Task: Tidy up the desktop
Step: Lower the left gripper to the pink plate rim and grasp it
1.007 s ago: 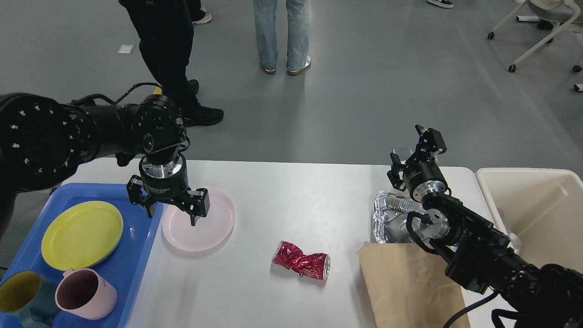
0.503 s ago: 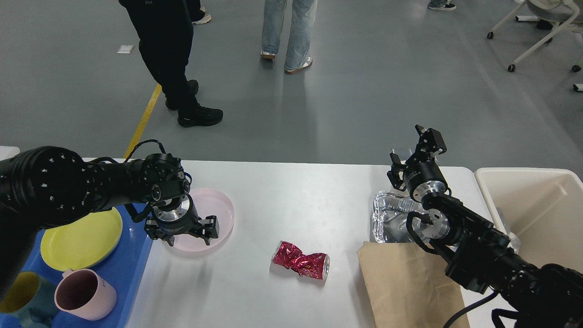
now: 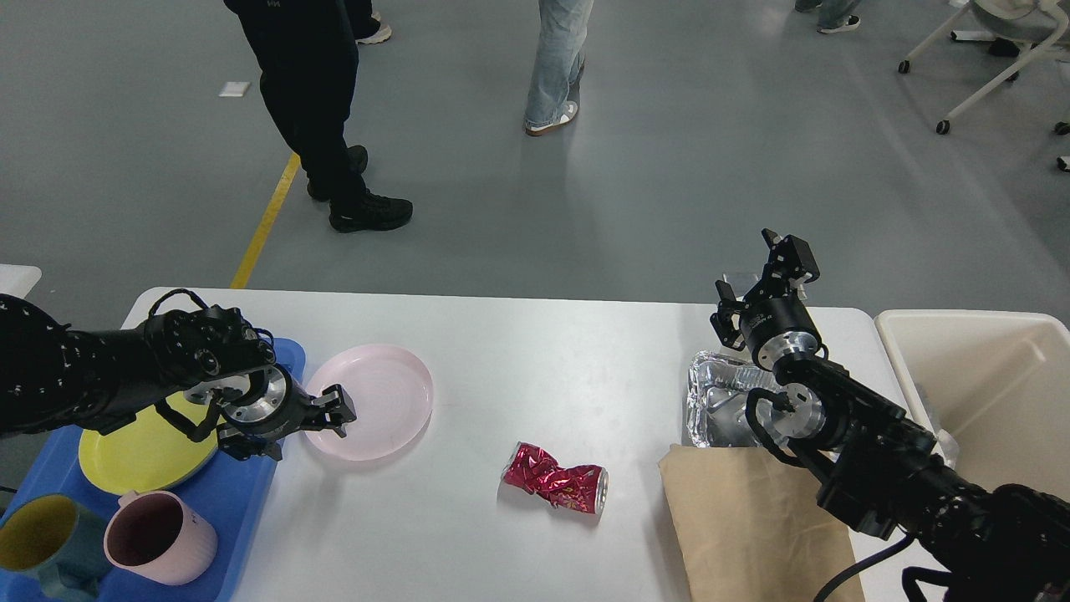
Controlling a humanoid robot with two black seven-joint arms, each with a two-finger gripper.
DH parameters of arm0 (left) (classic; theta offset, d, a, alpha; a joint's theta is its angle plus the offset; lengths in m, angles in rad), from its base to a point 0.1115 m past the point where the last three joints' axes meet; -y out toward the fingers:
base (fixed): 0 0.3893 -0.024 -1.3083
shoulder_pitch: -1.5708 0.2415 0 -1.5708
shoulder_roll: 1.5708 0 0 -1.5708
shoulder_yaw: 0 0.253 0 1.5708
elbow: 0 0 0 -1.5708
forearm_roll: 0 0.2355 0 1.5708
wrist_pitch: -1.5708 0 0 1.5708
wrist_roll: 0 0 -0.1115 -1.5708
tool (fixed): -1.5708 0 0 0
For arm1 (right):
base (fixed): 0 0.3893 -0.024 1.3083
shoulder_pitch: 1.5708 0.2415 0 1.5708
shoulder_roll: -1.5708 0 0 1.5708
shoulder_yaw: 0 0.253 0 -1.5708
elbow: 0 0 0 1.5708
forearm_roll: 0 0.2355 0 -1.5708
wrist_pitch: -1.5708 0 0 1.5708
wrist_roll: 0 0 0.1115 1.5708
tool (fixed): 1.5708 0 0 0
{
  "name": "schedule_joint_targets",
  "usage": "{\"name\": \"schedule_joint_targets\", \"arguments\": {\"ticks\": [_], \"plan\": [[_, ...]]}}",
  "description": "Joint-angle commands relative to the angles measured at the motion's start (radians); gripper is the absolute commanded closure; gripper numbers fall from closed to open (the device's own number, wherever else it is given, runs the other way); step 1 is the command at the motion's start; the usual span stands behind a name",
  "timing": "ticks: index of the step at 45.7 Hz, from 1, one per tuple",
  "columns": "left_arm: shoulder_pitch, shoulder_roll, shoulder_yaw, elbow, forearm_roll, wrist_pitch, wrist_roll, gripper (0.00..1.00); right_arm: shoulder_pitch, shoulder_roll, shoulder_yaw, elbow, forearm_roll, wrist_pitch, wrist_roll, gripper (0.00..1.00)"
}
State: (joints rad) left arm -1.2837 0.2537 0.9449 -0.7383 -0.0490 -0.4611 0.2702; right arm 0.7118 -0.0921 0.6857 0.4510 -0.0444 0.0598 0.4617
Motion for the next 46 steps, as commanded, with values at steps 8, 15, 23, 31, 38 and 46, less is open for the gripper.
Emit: {"name": "schedule_joint_targets", "arguments": {"ticks": [8,15,23,31,38,46], "plan": [[0.060,0.001,-0.083,0.004,-0.002,0.088,0.000,0.18,0.000,0.000,0.000,0.000,0.000,0.000,0.000,0.00],[0.066,-0.001,-0.104,0.004,-0.003,0.090,0.001,0.33,0.000,0.000,0.000,0.000,0.000,0.000,0.000,0.00],[0.066,-0.008,-0.107,0.004,-0.003,0.084,0.006,0.47,0.000,0.000,0.000,0.000,0.000,0.000,0.000,0.00],[0.079,-0.011,-0.109,0.004,-0.003,0.084,0.017,0.54,0.000,0.000,0.000,0.000,0.000,0.000,0.000,0.00],[0.092,-0.011,-0.109,0.004,-0.003,0.087,0.015,0.53,0.000,0.000,0.000,0.000,0.000,0.000,0.000,0.00],[0.095,-0.013,-0.109,0.004,-0.005,0.088,0.015,0.53,0.000,0.000,0.000,0.000,0.000,0.000,0.000,0.00]]}}
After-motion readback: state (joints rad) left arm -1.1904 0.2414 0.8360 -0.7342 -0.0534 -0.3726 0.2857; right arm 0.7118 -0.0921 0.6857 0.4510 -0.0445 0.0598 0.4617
